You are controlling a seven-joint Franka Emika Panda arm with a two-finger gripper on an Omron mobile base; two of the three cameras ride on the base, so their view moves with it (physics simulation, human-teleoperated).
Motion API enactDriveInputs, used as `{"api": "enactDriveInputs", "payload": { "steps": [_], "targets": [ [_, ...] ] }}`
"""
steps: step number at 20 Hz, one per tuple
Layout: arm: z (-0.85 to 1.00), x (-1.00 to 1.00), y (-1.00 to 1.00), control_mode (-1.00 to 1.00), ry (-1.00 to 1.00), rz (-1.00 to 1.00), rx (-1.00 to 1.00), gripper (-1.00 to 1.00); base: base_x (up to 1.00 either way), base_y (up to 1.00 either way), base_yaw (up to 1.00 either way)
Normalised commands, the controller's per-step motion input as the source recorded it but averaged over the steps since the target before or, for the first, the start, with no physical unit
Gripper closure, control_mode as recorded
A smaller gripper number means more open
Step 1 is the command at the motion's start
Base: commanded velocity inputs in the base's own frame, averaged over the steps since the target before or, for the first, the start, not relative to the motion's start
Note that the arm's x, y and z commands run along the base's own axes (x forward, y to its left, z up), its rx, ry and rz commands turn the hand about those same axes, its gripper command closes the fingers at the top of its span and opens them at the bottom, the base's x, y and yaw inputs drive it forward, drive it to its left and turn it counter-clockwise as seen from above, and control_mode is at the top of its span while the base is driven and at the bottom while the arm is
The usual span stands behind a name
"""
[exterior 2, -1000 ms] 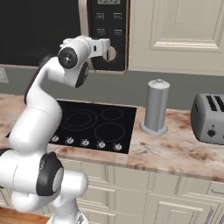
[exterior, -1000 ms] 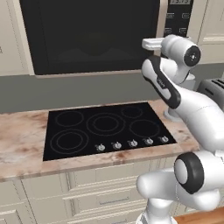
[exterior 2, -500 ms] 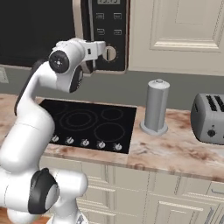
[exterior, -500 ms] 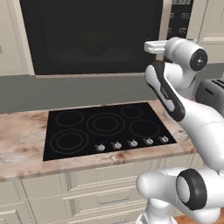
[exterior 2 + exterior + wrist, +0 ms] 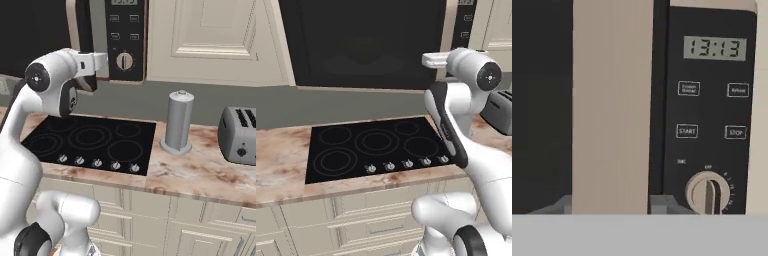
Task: The microwave is finished heating the shrimp and garlic. Take the bowl containing the food and place it on the dining counter.
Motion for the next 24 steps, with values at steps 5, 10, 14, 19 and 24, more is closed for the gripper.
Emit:
{"api": "enactDriveInputs", "payload": {
  "steps": [5,10,14,19,24],
  "targets": [
    [0.44,-1.0,0.1,-1.0,0.05,-0.1,0.0,1.0,0.0,0.0,0.0],
    [0.41,-1.0,0.07,-1.0,0.06,-0.1,0.0,1.0,0.0,0.0,0.0],
    [0.36,-1.0,0.06,-1.0,0.03,-0.08,0.0,1.0,0.0,0.0,0.0],
    [0.27,-1.0,0.1,-1.0,0.03,-0.06,0.0,1.0,0.0,0.0,0.0],
    [0.07,-1.0,0.12,-1.0,0.02,-0.03,0.0,-1.0,0.0,0.0,0.0]
  ]
}}
